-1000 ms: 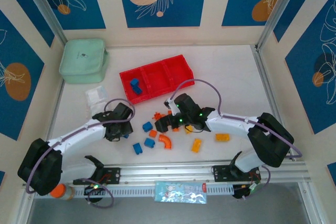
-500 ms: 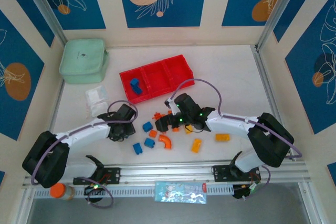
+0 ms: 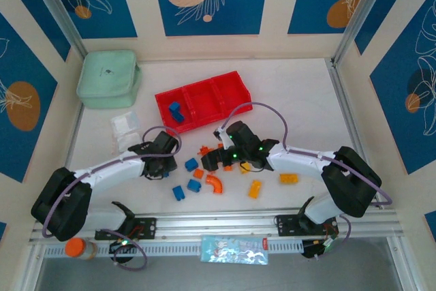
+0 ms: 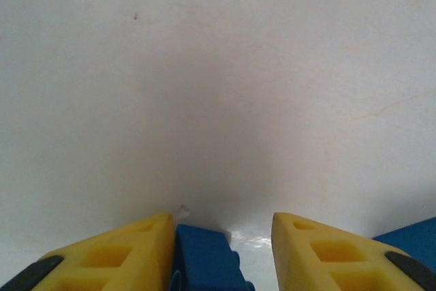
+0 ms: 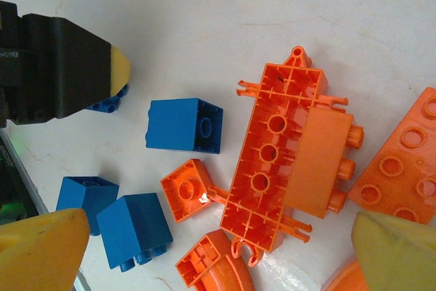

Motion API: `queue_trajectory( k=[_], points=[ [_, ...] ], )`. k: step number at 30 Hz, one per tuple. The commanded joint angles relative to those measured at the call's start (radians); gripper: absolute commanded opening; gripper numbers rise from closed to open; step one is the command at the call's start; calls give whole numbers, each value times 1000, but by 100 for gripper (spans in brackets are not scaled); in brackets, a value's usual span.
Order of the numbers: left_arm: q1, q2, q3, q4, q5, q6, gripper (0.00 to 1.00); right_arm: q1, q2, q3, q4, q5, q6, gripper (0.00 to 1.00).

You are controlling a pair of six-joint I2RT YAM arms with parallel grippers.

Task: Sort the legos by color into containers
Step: Pick up the lego from the bottom-left of the table.

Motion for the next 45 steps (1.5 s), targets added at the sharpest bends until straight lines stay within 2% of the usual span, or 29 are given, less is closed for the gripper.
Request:
queue_trajectory(
  k=[1,10,15,21,28,36,45],
  points=[
    [-12,-7,12,-64,-33,29,39,-5,4,35,-13,-6,9,99],
    [-18,11,10,-44,10,82,28,-7,13,53,-17,-14,12,99],
    [-23,10,32,-68,-2,100,24,-9,-1,66,-41,-12,5,99],
    [-23,-23,76,-104,-13,135,23,-22,-40,91,-76,-11,-8,99],
    [-21,-28,202,-139,-44,209,23,-50,-87,116,-112,-18,-12,99],
    [3,96,416,-137,-94,317,23,-102,-114,129,-123,-22,12,99],
    [110,357,686,-83,-69,400,23,-166,-115,122,-98,-25,37,99]
  ],
)
